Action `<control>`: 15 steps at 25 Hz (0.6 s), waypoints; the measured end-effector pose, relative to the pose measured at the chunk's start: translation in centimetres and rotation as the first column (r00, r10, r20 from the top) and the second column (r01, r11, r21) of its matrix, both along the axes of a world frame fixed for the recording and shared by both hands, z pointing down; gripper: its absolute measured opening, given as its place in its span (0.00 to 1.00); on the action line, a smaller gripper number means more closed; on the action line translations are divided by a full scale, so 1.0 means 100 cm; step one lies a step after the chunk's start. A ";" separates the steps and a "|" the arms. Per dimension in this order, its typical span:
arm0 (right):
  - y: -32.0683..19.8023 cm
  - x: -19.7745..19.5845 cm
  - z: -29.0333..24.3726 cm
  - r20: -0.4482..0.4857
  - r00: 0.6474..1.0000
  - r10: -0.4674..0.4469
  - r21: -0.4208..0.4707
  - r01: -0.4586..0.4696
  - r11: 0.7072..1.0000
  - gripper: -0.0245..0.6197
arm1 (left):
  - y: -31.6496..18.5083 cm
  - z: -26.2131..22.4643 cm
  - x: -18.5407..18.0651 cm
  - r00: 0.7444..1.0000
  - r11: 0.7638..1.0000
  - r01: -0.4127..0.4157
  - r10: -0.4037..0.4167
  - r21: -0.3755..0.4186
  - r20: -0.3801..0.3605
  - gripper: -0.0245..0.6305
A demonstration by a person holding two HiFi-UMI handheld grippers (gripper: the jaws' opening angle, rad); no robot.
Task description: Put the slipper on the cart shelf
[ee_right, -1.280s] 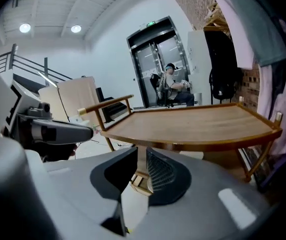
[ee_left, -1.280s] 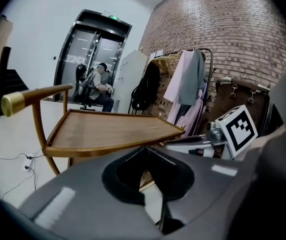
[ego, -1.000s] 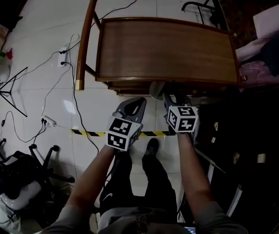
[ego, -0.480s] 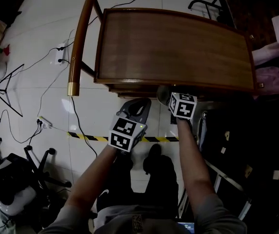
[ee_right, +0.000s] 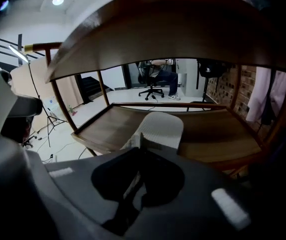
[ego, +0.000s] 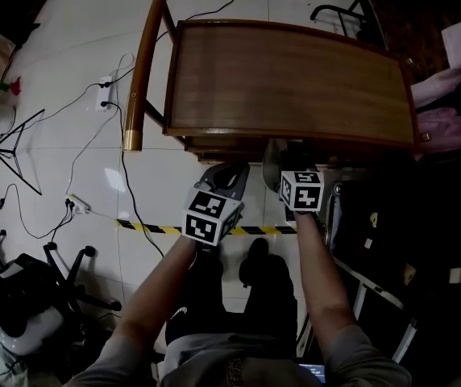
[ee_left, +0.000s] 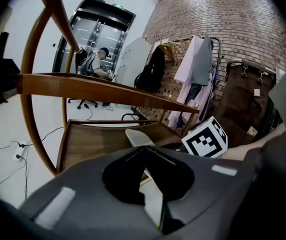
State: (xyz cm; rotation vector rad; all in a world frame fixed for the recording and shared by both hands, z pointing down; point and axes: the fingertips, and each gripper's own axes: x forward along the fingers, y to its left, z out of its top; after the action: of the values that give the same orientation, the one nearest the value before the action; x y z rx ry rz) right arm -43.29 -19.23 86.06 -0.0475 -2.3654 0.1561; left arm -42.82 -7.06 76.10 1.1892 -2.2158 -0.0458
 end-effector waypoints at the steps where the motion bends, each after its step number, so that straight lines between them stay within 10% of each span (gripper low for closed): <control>1: 0.003 0.010 -0.006 -0.002 1.000 -0.003 -0.008 0.003 1.000 0.05 | 0.000 -0.005 0.004 1.000 1.000 -0.005 0.005 -0.002 -0.004 0.05; 15: 0.042 0.180 -0.135 -0.034 0.999 0.023 -0.100 -0.026 0.995 0.05 | -0.037 -0.114 0.090 0.975 0.975 -0.223 0.223 0.018 0.001 0.05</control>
State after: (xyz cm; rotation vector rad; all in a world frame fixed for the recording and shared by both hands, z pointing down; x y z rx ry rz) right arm -25.26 -15.07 72.52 -0.0640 -2.3248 0.2860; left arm -33.84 -10.74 64.69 1.4404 -2.0715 0.0256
